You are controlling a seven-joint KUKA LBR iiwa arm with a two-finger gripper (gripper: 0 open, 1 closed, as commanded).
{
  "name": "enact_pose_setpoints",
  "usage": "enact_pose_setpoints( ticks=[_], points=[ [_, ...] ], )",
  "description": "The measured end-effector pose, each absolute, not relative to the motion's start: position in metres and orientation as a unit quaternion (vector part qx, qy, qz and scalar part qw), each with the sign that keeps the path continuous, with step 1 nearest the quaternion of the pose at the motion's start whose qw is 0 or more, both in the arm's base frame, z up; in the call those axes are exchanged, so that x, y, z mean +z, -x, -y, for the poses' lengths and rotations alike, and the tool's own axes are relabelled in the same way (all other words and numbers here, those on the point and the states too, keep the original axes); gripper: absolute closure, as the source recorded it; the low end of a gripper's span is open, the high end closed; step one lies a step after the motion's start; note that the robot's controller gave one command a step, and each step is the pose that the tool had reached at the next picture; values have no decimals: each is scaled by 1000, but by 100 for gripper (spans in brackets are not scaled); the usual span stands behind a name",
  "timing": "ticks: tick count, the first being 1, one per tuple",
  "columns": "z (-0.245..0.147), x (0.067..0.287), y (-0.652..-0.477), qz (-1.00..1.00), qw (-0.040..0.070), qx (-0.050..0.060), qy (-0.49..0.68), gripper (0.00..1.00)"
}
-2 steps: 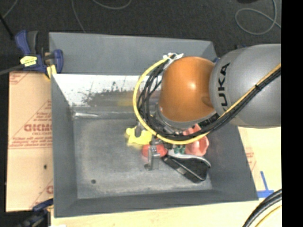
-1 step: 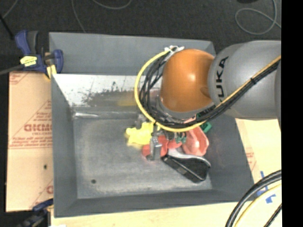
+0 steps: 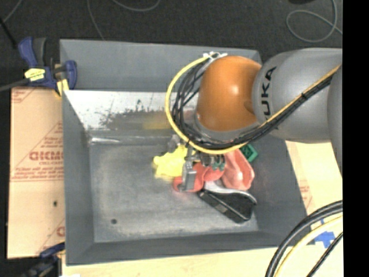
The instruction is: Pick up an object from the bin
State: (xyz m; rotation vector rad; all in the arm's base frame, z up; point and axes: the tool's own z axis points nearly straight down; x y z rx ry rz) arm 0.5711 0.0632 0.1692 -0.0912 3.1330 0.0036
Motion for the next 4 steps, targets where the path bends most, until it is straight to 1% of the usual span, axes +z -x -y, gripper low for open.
enact_pose_setpoints(
  ticks=[1,2,3,4],
  points=[
    [-44,158,-583,-1000,5,1,-23,0],
    [-33,146,-587,-999,4,0,54,0],
    [-29,104,-596,-1000,9,2,-24,0],
    [-36,88,-587,-999,6,1,-35,100]
  ],
)
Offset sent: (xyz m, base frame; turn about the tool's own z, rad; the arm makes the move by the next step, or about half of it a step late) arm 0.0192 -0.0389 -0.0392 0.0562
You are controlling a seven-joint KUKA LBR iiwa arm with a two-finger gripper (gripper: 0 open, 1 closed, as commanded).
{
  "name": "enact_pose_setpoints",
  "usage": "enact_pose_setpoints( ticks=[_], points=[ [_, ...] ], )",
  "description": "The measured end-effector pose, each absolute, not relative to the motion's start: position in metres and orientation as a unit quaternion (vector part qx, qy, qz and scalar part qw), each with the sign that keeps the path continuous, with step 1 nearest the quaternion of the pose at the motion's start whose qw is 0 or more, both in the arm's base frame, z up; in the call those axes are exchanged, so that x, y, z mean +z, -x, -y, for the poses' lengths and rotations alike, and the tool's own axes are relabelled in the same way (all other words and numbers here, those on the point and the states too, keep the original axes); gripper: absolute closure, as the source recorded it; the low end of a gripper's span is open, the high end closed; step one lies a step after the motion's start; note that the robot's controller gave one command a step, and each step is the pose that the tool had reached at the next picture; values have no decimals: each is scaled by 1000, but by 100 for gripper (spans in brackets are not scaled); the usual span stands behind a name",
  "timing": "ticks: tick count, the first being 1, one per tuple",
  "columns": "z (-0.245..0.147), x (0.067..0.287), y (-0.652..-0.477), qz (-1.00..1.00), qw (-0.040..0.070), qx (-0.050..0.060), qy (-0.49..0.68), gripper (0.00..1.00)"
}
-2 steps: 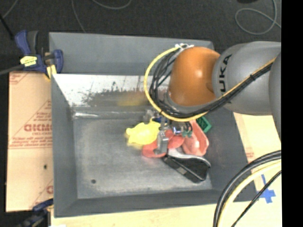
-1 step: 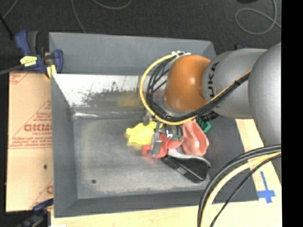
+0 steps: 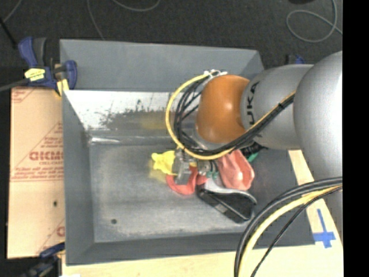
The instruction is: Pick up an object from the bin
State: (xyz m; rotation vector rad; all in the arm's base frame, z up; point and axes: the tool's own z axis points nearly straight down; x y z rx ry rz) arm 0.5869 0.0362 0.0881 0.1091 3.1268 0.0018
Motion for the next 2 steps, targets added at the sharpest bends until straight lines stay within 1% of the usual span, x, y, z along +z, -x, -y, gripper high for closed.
enact_pose_setpoints(
  ticks=[1,2],
  points=[
    [-36,88,-587,-999,6,1,-35,100],
    [-35,97,-588,-1000,8,0,-28,100]
  ],
)
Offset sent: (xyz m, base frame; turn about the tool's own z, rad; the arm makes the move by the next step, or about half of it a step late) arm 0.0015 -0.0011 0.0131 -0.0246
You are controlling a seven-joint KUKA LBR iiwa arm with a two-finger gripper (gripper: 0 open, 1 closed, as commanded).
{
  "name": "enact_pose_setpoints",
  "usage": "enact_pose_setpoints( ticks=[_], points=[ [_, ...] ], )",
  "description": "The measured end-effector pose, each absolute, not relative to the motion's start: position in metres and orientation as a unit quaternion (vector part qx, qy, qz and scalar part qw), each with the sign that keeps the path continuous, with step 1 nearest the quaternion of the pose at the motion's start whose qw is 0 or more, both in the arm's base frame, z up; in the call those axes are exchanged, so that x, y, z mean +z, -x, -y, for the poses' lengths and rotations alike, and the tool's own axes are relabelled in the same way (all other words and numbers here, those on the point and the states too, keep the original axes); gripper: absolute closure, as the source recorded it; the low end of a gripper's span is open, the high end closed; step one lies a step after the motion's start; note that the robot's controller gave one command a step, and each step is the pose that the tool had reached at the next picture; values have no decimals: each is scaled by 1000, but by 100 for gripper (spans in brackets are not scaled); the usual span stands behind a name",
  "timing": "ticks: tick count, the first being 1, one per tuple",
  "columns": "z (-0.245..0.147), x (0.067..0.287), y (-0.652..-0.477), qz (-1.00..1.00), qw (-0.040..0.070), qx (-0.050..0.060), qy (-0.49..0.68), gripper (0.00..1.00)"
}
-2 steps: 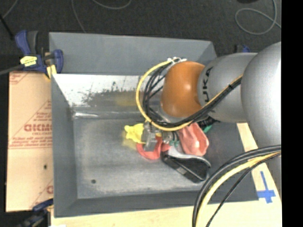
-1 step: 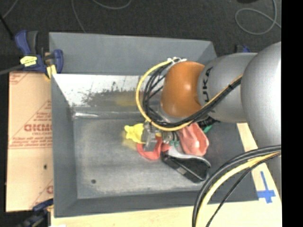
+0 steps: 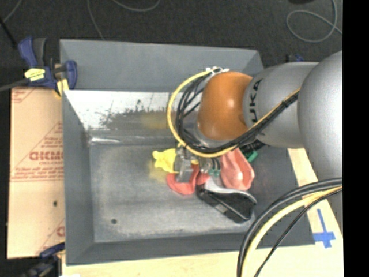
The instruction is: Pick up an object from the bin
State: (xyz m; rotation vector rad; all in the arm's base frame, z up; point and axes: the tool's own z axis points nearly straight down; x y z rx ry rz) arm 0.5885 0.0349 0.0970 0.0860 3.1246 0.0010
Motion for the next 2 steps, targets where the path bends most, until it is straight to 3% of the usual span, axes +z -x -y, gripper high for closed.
enact_pose_setpoints(
  ticks=[1,2],
  points=[
    [-32,139,-591,-999,8,1,-32,100],
    [-32,139,-591,-999,8,1,-33,100]
  ],
)
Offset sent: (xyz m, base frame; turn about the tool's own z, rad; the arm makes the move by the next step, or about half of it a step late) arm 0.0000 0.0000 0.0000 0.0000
